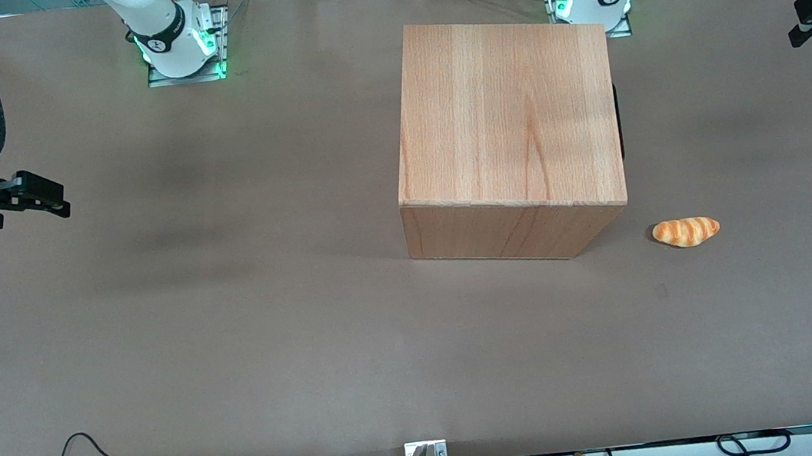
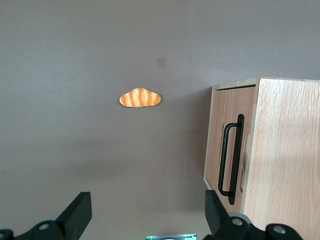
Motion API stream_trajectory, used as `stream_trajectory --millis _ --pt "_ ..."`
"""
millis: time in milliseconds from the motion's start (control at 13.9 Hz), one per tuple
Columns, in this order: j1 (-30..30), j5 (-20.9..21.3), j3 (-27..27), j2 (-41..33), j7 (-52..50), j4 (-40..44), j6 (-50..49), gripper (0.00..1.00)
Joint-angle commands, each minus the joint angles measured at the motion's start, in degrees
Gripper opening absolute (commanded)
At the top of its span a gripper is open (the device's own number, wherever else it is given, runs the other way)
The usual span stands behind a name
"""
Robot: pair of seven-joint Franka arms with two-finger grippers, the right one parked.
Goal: Open top drawer with left arm
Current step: 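Move the left gripper toward the black drawer handle on the wooden box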
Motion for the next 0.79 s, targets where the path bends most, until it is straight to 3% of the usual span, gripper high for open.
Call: stream_trajectory --millis 0,719 --pt "0.57 -0.39 -0.57 -0.55 1.18 -0.45 -0.97 1.0" --pt "0.57 -1.27 -1.72 1.64 -1.54 -0.62 -3.17 1.0"
